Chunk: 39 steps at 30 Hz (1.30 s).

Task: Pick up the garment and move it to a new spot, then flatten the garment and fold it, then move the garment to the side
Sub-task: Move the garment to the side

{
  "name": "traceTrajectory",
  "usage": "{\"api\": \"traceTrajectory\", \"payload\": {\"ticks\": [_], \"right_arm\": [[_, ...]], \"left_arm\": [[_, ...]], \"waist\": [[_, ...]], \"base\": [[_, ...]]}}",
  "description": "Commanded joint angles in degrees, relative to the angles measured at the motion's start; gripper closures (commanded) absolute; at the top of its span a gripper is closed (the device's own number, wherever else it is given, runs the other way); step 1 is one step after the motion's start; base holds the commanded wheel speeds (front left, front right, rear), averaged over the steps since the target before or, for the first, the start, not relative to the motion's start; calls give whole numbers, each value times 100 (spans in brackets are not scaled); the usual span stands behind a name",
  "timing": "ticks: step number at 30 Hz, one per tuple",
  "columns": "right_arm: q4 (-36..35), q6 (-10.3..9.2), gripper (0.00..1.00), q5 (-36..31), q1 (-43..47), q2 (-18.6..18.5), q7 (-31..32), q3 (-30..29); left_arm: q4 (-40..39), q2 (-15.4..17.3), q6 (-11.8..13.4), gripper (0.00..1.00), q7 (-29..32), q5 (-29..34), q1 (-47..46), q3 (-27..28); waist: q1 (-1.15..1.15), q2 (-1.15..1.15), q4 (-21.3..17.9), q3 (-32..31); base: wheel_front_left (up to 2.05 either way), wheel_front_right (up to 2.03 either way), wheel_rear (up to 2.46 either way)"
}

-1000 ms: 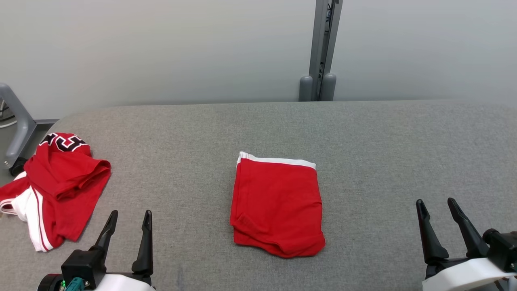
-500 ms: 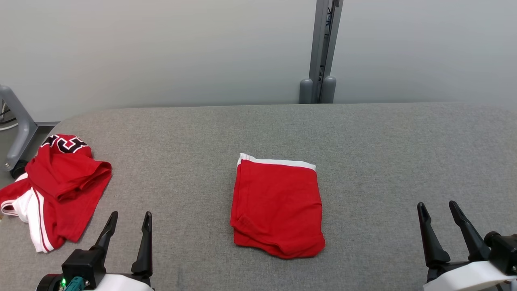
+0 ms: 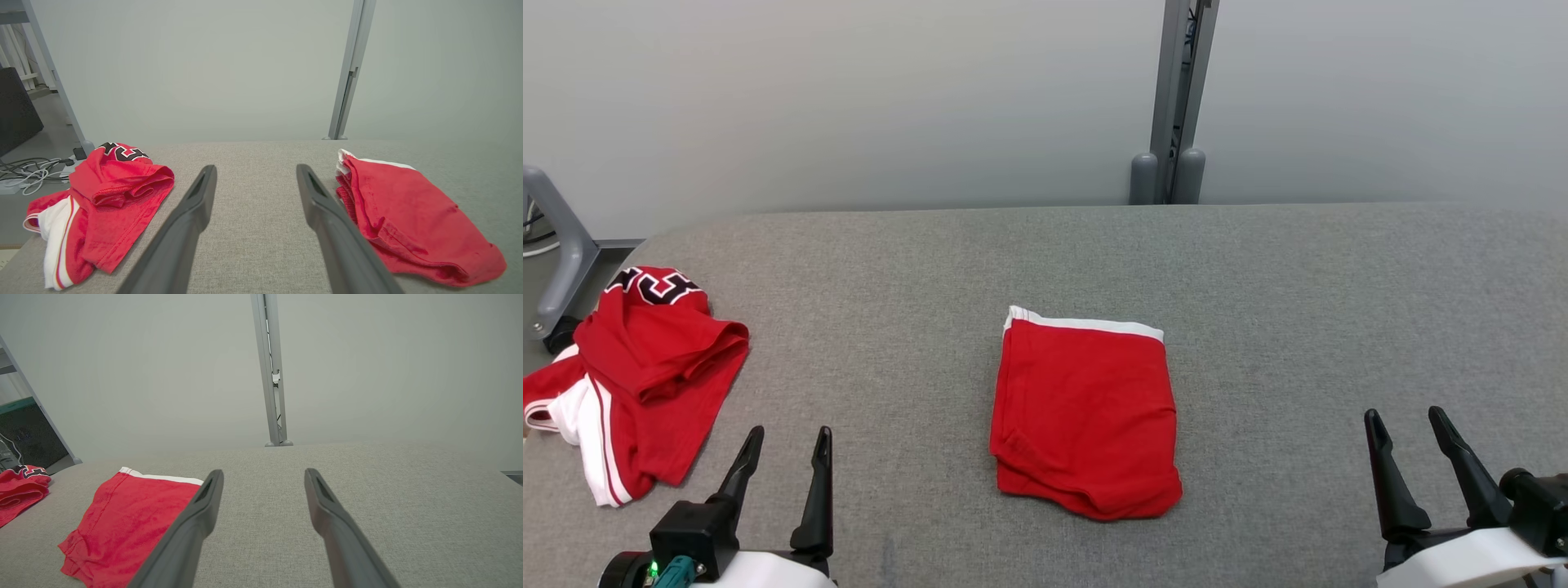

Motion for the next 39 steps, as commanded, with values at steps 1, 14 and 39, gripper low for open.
{"api": "traceTrajectory", "payload": {"ticks": [1, 14, 39], "right_arm": [[-24, 3, 0, -8, 14, -13, -7, -31], [149, 3, 0, 76, -360, -151, 14, 33], [3140, 3, 100, 955, -1888, -503, 62, 1488]], "left_arm": [[12, 41, 47, 0, -17, -17, -100, -1], [-20, -83, -53, 0, -145, 34, -607, -125], [572, -708, -416, 0, -574, 282, -1641, -266]], "waist": [[0, 0, 4, 5], [0, 0, 458, 516], [0, 0, 1516, 1342]], "base": [[0, 0, 0], [0, 0, 0], [0, 0, 0]]}}
